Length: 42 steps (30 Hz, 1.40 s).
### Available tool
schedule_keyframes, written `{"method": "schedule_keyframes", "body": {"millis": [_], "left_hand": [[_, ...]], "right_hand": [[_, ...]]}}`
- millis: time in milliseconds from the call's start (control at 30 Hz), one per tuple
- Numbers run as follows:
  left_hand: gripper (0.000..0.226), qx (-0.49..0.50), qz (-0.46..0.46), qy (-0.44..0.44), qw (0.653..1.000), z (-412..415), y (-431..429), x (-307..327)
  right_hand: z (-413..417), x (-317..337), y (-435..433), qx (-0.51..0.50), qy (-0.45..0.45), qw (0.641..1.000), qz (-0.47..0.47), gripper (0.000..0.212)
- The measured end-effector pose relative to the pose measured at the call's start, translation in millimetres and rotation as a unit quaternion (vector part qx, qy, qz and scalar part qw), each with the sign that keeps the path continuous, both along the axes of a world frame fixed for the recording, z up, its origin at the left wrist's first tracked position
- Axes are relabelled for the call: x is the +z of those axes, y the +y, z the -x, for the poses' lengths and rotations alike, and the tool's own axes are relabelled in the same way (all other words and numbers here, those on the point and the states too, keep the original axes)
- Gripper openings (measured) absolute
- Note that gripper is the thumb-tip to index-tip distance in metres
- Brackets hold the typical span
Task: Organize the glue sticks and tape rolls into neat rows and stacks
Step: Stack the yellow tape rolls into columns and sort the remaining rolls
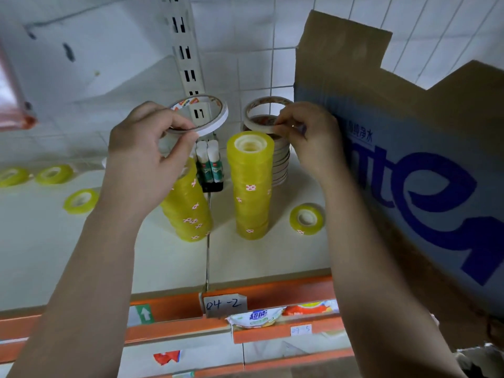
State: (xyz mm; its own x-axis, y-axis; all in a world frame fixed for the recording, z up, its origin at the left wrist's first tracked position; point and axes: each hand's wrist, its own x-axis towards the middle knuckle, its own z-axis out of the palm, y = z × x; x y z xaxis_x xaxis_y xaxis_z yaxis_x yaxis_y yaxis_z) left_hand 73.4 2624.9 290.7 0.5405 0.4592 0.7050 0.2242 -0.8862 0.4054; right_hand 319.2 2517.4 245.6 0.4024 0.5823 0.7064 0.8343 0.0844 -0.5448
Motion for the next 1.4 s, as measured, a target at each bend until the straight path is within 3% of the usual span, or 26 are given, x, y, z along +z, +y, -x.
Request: {"method": "schedule_keyframes", "body": {"millis": [300, 600, 800, 1400], "left_hand": [[0.012, 0.014, -0.01, 0.01, 1.0, -7, -3, -1], [0.012, 0.02, -0.013, 0.007, 1.0, -8, -6, -4], [0.013, 0.021, -0.006, 0.005, 1.0, -10, -7, -4], [0.011, -0.035, 0.024, 0.048, 0.998, -25, 5, 1]], "right_hand": [[-5, -21, 6, -0.009, -0.021, 1.0, 0.016, 0.015], [1, -35, 0, -0.004, 0.09, 0.996, 0.023, 0.027], [7, -31, -2, -0.006, 0.11, 0.994, 0.009, 0.045], [11, -30, -7, -0.018, 0.114, 0.993, 0.033, 0.046]]}}
